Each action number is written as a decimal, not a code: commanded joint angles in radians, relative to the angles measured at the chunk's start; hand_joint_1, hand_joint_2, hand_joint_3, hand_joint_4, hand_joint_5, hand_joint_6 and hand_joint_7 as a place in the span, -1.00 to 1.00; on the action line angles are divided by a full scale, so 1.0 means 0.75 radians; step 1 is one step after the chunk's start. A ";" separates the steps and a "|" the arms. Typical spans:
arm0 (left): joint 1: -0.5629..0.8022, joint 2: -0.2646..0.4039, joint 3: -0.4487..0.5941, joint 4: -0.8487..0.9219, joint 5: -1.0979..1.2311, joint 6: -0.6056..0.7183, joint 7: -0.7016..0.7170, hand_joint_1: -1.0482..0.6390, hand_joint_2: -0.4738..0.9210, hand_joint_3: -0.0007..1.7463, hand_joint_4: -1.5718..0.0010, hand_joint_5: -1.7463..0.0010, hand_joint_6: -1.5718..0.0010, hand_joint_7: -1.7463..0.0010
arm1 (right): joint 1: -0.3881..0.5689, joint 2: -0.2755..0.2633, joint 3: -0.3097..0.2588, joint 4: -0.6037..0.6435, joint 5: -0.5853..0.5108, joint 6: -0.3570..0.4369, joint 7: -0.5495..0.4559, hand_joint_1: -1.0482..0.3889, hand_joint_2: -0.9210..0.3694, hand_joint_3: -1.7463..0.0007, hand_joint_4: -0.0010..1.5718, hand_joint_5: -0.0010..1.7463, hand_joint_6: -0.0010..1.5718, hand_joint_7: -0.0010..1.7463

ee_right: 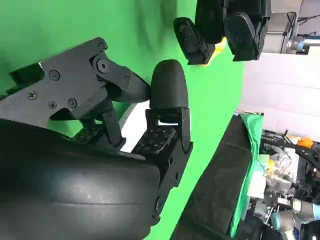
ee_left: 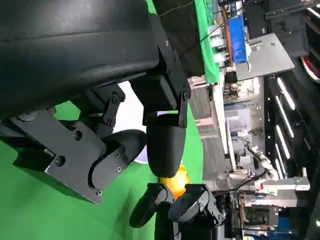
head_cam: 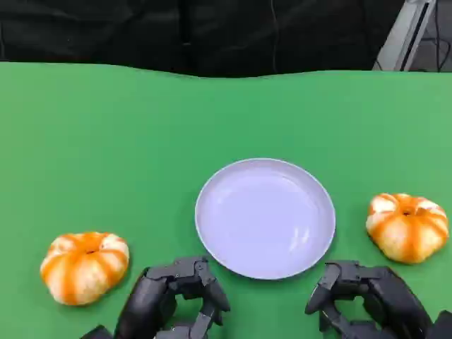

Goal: Grasp the bread from the table and place it into the plate.

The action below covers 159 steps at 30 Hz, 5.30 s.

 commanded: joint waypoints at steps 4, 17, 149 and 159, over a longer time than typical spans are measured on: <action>0.011 0.015 0.005 -0.006 0.001 0.000 0.006 0.15 0.41 0.39 -0.13 -0.72 -0.23 -0.38 | -0.006 -0.019 -0.011 -0.001 0.010 0.003 -0.003 0.28 -0.56 -0.05 0.03 0.72 0.09 0.34; 0.001 0.012 0.010 0.015 -0.003 -0.024 0.005 0.14 0.37 0.43 -0.12 -0.72 -0.22 -0.38 | -0.008 -0.015 -0.014 0.006 0.023 0.001 0.012 0.28 -0.57 -0.05 0.02 0.72 0.07 0.35; -0.115 0.732 -0.161 -0.296 0.898 0.896 0.793 0.07 0.86 -1.00 0.22 -0.96 0.38 -0.91 | -0.002 -0.003 -0.004 -0.002 0.011 0.001 -0.011 0.28 -0.54 -0.08 0.02 0.72 0.07 0.35; -0.101 0.711 -0.159 -0.312 0.878 0.811 0.903 0.13 0.83 -0.99 0.10 -1.00 0.34 -1.00 | -0.006 -0.003 -0.003 0.007 0.006 -0.008 -0.011 0.29 -0.55 -0.07 0.02 0.72 0.06 0.35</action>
